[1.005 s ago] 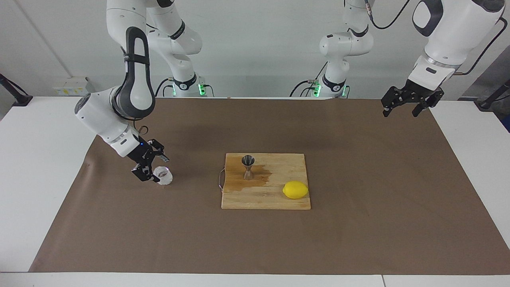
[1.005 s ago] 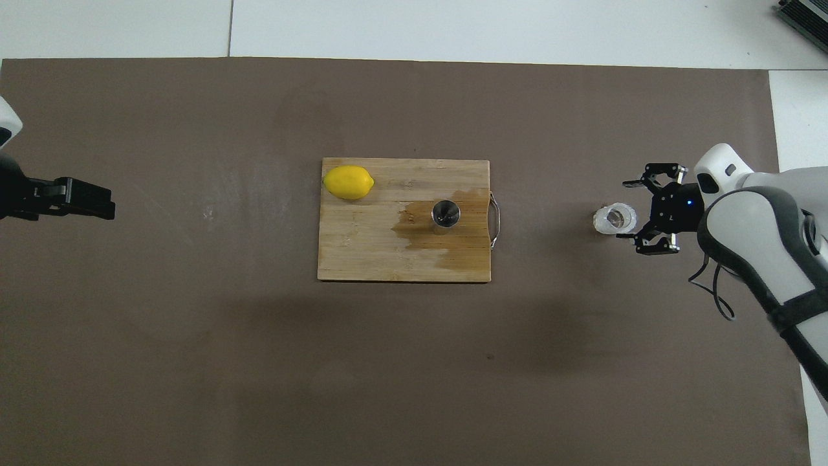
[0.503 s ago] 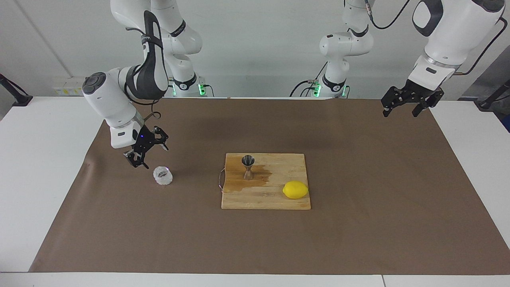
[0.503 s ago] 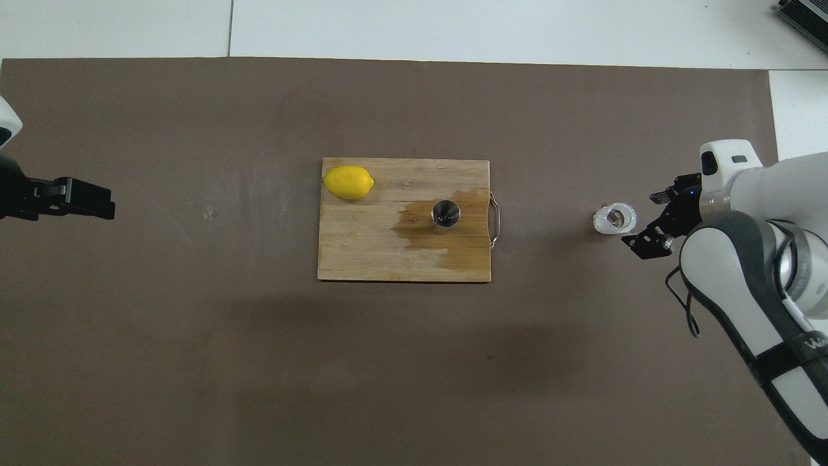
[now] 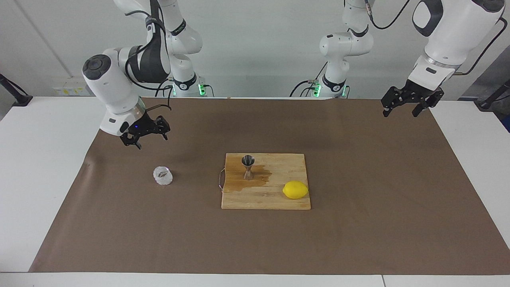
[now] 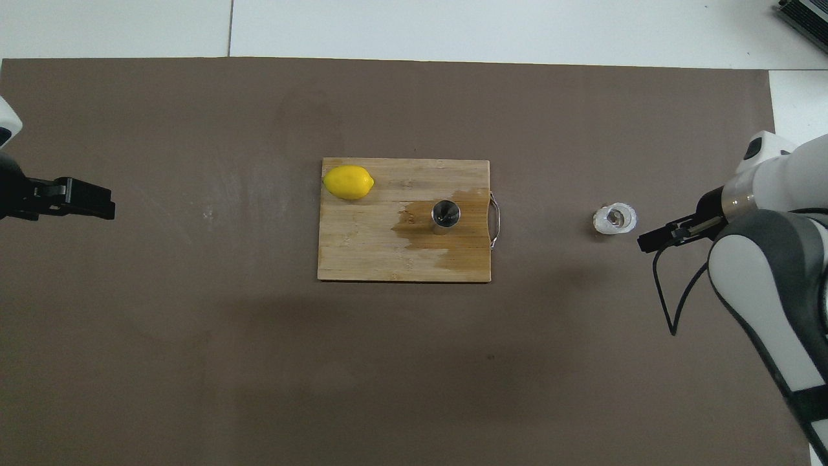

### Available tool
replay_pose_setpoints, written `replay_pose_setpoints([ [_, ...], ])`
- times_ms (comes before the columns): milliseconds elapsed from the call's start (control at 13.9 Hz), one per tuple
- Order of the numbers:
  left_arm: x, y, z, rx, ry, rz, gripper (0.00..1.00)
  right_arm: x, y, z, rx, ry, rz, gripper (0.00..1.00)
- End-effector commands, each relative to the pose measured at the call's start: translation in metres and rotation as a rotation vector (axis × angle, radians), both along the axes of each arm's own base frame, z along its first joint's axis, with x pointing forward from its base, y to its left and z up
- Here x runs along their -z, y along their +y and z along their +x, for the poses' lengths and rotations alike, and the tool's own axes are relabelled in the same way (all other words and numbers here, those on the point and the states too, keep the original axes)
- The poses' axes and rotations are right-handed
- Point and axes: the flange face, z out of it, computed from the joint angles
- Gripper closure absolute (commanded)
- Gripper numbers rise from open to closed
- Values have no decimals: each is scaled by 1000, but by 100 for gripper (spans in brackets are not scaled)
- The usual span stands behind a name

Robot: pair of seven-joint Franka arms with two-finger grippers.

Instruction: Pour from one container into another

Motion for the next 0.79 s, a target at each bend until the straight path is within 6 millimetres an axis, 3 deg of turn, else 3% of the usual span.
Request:
replay_pose_setpoints([
  [0,-4,3,-8,8,5,18,0,-52,-9,-10,149,7,-48,0],
  [215,-4,3,-8,8,3,18,0,-113,-22,-24,155,-14,-104,0],
  [359,-4,3,-8,8,3,18,0,-141,-32,-27,175,-9,-118,0],
  [718,-4,3,-8,8,3,20,0,-146,-35,-29,333,-8,-66,0],
])
